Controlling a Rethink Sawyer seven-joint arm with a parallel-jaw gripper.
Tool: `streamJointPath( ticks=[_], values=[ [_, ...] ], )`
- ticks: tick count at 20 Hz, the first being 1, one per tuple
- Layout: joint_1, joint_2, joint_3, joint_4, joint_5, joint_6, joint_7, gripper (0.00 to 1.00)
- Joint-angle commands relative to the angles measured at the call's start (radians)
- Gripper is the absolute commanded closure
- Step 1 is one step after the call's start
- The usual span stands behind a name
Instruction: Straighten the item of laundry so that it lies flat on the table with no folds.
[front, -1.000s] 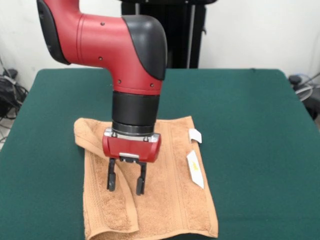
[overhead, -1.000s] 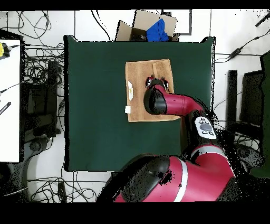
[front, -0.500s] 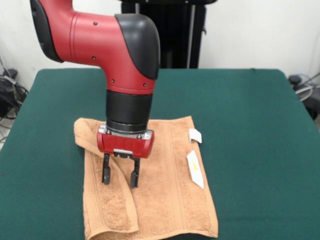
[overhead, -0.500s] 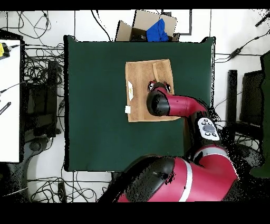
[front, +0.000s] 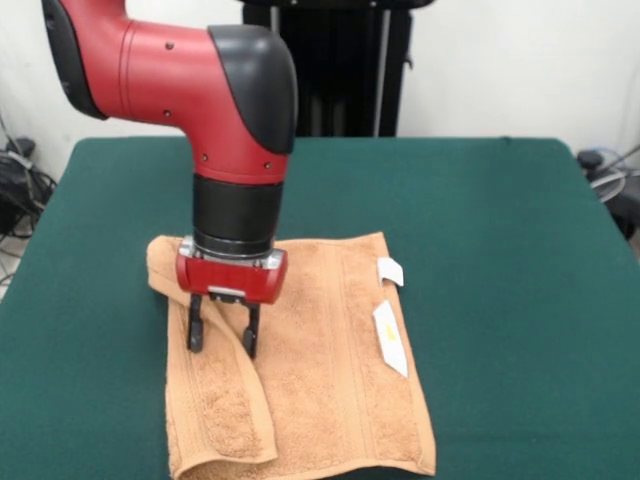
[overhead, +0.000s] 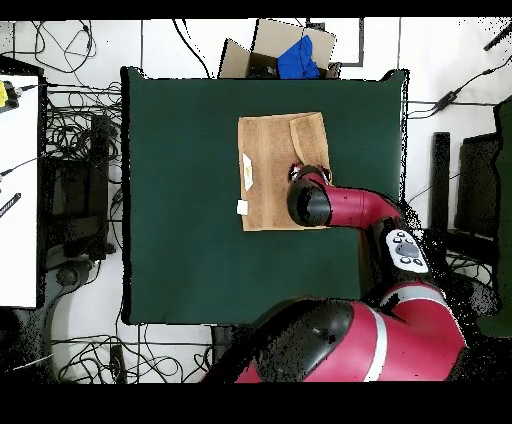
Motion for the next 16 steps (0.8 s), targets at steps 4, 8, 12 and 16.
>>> streamJointPath(
  ticks=[4, 8, 12, 16],
  values=[
    [-0.048, -0.004, 0.115, 0.11, -0.077, 0.149, -0.081, 0.0],
    [-0.068, -0.001, 0.142, 0.121, -0.081, 0.159, -0.097, 0.0],
    [-0.069, 0.001, 0.153, 0.123, -0.093, 0.15, -0.094, 0.0],
    [-0.086, 0.006, 0.176, 0.129, -0.104, 0.133, -0.081, 1.0]
  ],
)
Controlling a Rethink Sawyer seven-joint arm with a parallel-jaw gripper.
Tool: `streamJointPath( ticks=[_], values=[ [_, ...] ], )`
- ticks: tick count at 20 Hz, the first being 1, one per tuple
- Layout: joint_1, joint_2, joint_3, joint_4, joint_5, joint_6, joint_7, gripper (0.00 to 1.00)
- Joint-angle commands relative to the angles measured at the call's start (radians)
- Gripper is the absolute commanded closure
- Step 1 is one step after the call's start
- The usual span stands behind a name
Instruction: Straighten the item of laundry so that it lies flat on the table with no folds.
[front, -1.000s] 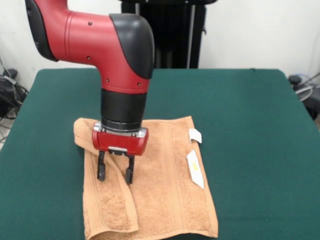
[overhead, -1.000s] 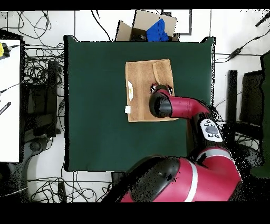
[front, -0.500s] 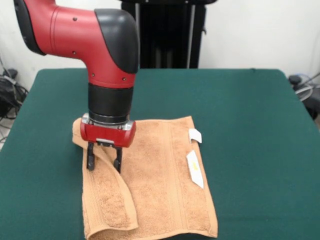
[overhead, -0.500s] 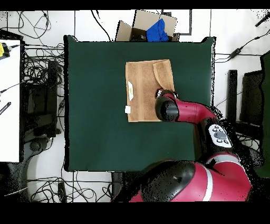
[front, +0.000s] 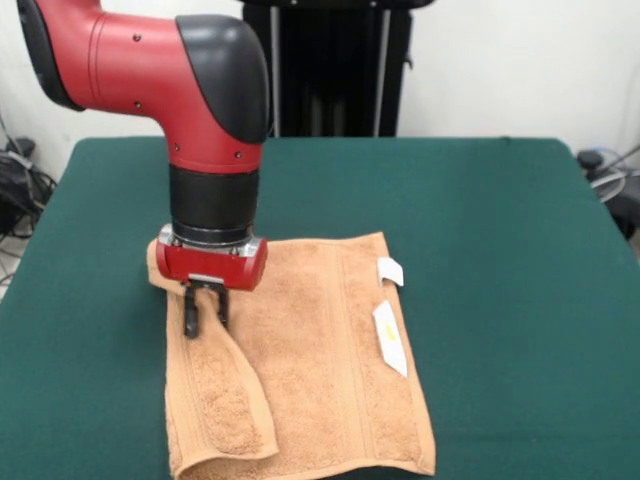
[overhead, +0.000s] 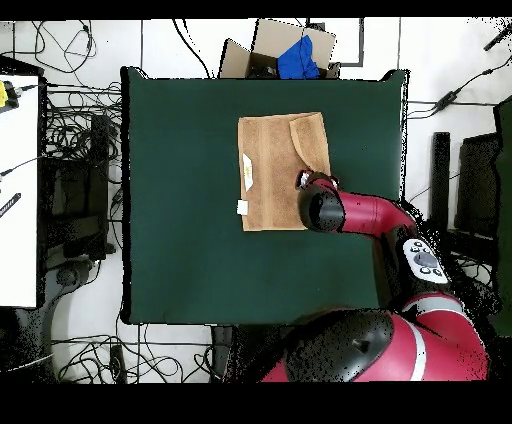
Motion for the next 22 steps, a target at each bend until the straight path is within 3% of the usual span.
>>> streamJointPath(
  ticks=[1, 22],
  values=[
    [-0.011, 0.025, 0.127, 0.094, -0.08, 0.098, -0.076, 1.0],
    [0.009, -0.047, 0.069, 0.114, -0.114, 0.031, -0.027, 1.0]
  ],
)
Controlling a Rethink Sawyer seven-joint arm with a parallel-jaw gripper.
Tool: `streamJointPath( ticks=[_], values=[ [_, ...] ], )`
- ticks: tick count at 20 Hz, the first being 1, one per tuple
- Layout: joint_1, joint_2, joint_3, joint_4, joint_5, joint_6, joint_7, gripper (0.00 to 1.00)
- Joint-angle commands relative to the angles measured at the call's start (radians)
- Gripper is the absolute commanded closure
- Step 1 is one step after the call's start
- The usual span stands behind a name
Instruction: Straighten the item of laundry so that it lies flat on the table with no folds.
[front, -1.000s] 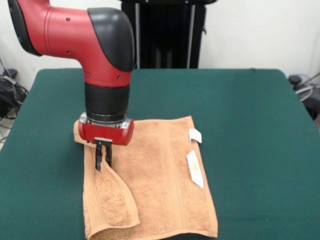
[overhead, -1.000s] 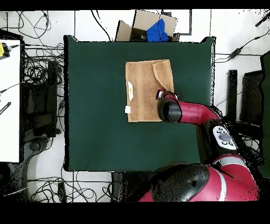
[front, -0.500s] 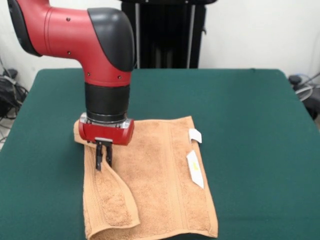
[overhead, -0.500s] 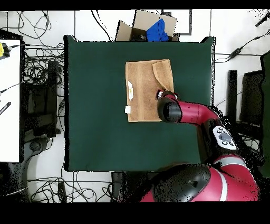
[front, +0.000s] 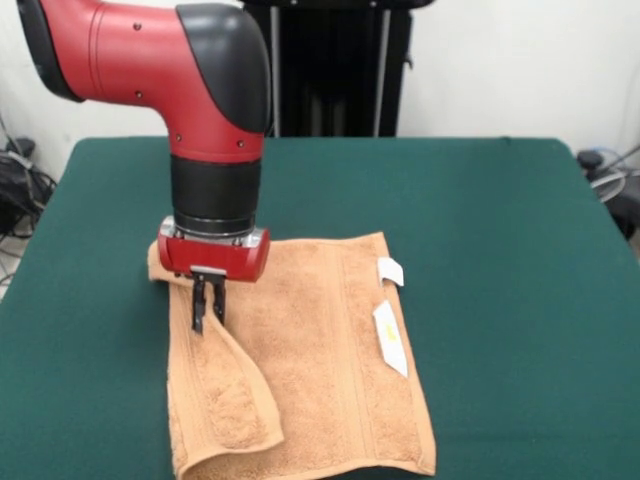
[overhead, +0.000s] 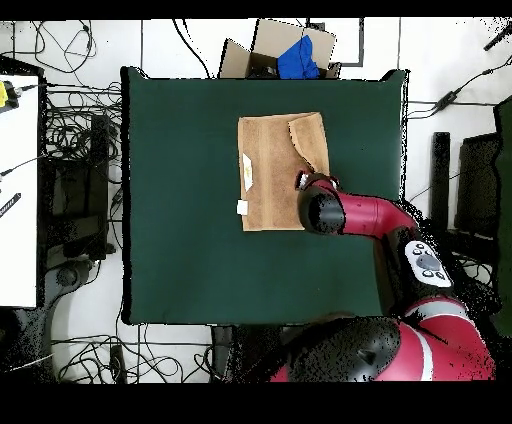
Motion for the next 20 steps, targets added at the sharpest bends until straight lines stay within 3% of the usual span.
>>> streamJointPath(
  ticks=[1, 12, 20],
  values=[
    [0.016, -0.017, 0.053, 0.083, -0.095, 0.031, -0.029, 1.0],
    [-0.049, -0.022, 0.085, 0.071, -0.143, 0.054, -0.071, 1.0],
    [-0.083, 0.048, 0.094, -0.007, -0.197, 0.045, -0.097, 1.0]
  ],
)
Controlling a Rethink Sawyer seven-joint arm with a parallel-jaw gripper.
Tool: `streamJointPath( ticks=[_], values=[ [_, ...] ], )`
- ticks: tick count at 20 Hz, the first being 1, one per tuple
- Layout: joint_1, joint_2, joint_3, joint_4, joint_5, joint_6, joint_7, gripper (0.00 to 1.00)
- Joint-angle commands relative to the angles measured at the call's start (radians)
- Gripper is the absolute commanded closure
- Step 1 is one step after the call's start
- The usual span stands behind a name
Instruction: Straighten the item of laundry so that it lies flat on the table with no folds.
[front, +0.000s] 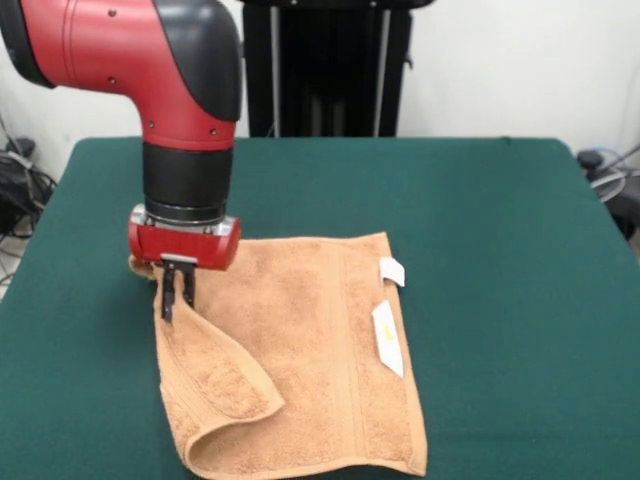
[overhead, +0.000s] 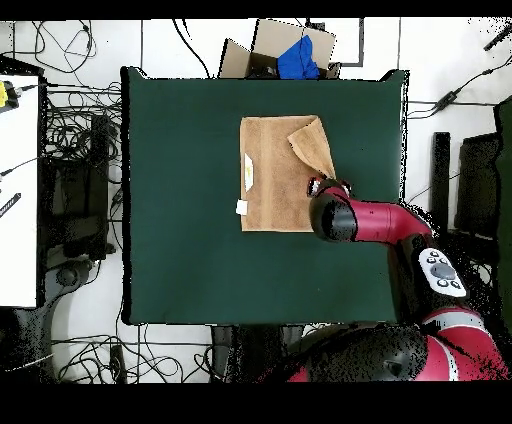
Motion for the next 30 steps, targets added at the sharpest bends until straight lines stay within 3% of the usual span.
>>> streamJointPath(
  ticks=[1, 18, 30],
  values=[
    [-0.033, 0.065, 0.086, -0.017, -0.107, 0.046, -0.099, 1.0],
    [-0.118, 0.2, 0.138, -0.13, -0.2, 0.017, -0.108, 1.0],
    [-0.222, 0.217, 0.205, -0.156, -0.273, 0.055, -0.175, 1.0]
  ],
)
